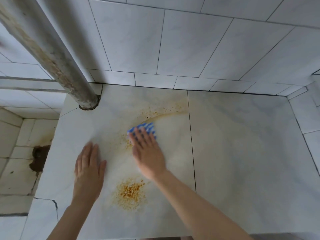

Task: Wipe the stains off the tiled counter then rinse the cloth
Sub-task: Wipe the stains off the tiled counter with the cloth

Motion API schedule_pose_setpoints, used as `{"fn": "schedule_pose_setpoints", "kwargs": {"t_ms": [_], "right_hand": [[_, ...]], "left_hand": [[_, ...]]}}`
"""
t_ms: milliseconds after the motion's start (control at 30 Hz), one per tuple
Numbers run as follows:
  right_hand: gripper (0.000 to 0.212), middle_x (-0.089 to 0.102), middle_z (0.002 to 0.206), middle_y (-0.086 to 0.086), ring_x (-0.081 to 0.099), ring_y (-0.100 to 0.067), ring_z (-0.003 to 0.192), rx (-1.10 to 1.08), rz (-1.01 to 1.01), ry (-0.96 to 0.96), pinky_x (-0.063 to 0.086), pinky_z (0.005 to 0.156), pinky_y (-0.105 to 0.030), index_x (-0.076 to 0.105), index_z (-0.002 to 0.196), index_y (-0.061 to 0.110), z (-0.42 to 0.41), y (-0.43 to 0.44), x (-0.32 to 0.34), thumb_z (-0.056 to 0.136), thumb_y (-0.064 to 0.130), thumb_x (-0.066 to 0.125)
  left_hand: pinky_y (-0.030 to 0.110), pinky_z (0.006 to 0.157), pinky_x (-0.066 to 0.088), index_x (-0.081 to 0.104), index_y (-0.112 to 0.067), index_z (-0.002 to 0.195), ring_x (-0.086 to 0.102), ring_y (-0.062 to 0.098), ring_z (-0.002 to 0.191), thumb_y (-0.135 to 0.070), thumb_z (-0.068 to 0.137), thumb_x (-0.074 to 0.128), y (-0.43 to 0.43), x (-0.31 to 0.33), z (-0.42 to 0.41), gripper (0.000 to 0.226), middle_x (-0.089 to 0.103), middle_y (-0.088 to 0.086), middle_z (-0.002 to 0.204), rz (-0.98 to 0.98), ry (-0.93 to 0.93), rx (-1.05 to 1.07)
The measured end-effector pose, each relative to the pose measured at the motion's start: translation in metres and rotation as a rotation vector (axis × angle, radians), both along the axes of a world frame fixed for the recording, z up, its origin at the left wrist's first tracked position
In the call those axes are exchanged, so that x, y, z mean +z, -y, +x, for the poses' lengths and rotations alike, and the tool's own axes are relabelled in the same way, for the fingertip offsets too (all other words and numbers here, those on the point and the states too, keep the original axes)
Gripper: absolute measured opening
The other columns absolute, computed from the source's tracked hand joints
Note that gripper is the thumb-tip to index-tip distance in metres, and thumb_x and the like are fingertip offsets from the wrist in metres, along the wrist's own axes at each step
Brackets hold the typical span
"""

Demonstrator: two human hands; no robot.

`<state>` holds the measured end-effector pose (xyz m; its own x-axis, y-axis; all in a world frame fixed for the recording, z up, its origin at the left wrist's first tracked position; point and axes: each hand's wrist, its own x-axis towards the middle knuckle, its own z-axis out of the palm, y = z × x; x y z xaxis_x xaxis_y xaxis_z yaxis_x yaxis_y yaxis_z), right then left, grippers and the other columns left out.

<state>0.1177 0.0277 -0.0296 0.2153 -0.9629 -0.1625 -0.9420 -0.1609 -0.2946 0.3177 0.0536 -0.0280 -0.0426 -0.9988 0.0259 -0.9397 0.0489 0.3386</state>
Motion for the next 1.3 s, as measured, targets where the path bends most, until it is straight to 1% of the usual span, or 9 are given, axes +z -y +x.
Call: {"fn": "schedule_pose_setpoints", "kwargs": {"t_ms": [167, 367, 500, 633, 767, 967, 1067, 1167, 1300], "right_hand": [[0.050, 0.006, 0.157, 0.002, -0.003, -0.018, 0.144, 0.068, -0.061, 0.001, -0.006, 0.117, -0.031, 0.005, 0.147, 0.025, -0.050, -0.005, 0.003, 0.098, 0.031, -0.004], [0.075, -0.005, 0.157, -0.013, -0.007, -0.032, 0.144, -0.346, -0.007, -0.234, -0.003, 0.116, -0.042, -0.005, 0.147, 0.010, -0.174, 0.033, 0.002, 0.091, 0.017, 0.044], [0.073, -0.015, 0.156, -0.011, -0.014, -0.028, 0.144, -0.557, 0.044, -0.190, -0.009, 0.116, -0.041, -0.010, 0.148, 0.011, -0.175, 0.085, 0.003, 0.097, 0.019, 0.042], [0.074, -0.013, 0.156, -0.012, -0.014, -0.029, 0.144, -0.328, 0.027, -0.191, -0.007, 0.118, -0.043, -0.010, 0.148, 0.009, -0.121, 0.111, 0.003, 0.096, 0.023, 0.042], [0.057, 0.003, 0.158, -0.006, 0.000, -0.025, 0.146, -0.018, -0.045, -0.049, 0.001, 0.119, -0.038, 0.006, 0.149, 0.015, -0.051, 0.095, 0.002, 0.094, 0.031, 0.004], [0.052, 0.038, 0.148, -0.006, 0.034, -0.025, 0.137, 0.272, -0.086, -0.095, 0.025, 0.111, -0.041, 0.035, 0.143, 0.015, -0.074, 0.065, -0.005, 0.092, 0.027, 0.033], [0.080, 0.023, 0.152, -0.019, 0.021, -0.036, 0.141, -0.017, -0.113, -0.216, 0.019, 0.115, -0.049, 0.022, 0.146, 0.004, -0.139, 0.092, -0.010, 0.078, 0.015, 0.063], [0.059, -0.004, 0.158, -0.010, -0.006, -0.026, 0.145, -0.457, -0.015, -0.141, -0.005, 0.118, -0.040, 0.000, 0.149, 0.013, -0.164, 0.114, 0.000, 0.099, 0.020, 0.030], [0.057, -0.007, 0.157, -0.011, -0.009, -0.023, 0.145, -0.667, 0.001, -0.083, -0.008, 0.118, -0.038, -0.002, 0.149, 0.009, -0.116, 0.139, 0.000, 0.101, 0.032, 0.018]], "left_hand": [[0.050, 0.110, 0.025, 0.036, 0.000, 0.139, 0.032, 0.039, 0.134, -0.026, 0.099, 0.040, 0.014, 0.006, 0.000, 0.048, 0.034, 0.023, 0.145, -0.001, -0.005, 0.022], [0.052, 0.111, 0.024, 0.039, 0.003, 0.137, 0.030, 0.037, 0.135, -0.010, 0.092, 0.051, 0.034, 0.005, -0.004, 0.049, 0.036, 0.023, 0.144, -0.025, -0.009, -0.013], [0.048, 0.115, 0.018, 0.035, 0.000, 0.140, 0.025, 0.032, 0.139, -0.013, 0.096, 0.046, 0.040, 0.000, -0.008, 0.048, 0.033, 0.019, 0.148, -0.007, 0.001, -0.036], [0.047, 0.115, 0.018, 0.036, 0.000, 0.140, 0.026, 0.031, 0.139, -0.021, 0.099, 0.035, 0.042, -0.003, -0.012, 0.046, 0.033, 0.019, 0.148, -0.024, 0.004, -0.020], [0.046, 0.114, 0.021, 0.038, -0.002, 0.140, 0.029, 0.030, 0.138, -0.030, 0.096, 0.028, 0.042, -0.003, -0.010, 0.053, 0.035, 0.017, 0.147, -0.029, 0.001, -0.025], [0.045, 0.114, 0.021, 0.037, -0.003, 0.140, 0.028, 0.029, 0.138, -0.034, 0.096, 0.025, 0.042, -0.003, -0.011, 0.056, 0.036, 0.016, 0.147, -0.026, 0.010, -0.014], [0.048, 0.114, 0.022, 0.036, -0.002, 0.141, 0.027, 0.029, 0.139, -0.034, 0.096, 0.024, 0.041, -0.002, -0.011, 0.056, 0.034, 0.016, 0.148, -0.020, 0.004, -0.014], [0.049, 0.113, 0.024, 0.037, -0.001, 0.140, 0.028, 0.029, 0.138, -0.033, 0.096, 0.025, 0.041, -0.002, -0.012, 0.055, 0.035, 0.017, 0.147, -0.017, 0.006, -0.015], [0.048, 0.114, 0.022, 0.036, -0.001, 0.141, 0.027, 0.028, 0.140, -0.032, 0.096, 0.025, 0.041, -0.002, -0.012, 0.055, 0.035, 0.017, 0.148, -0.010, 0.016, -0.020]]}}
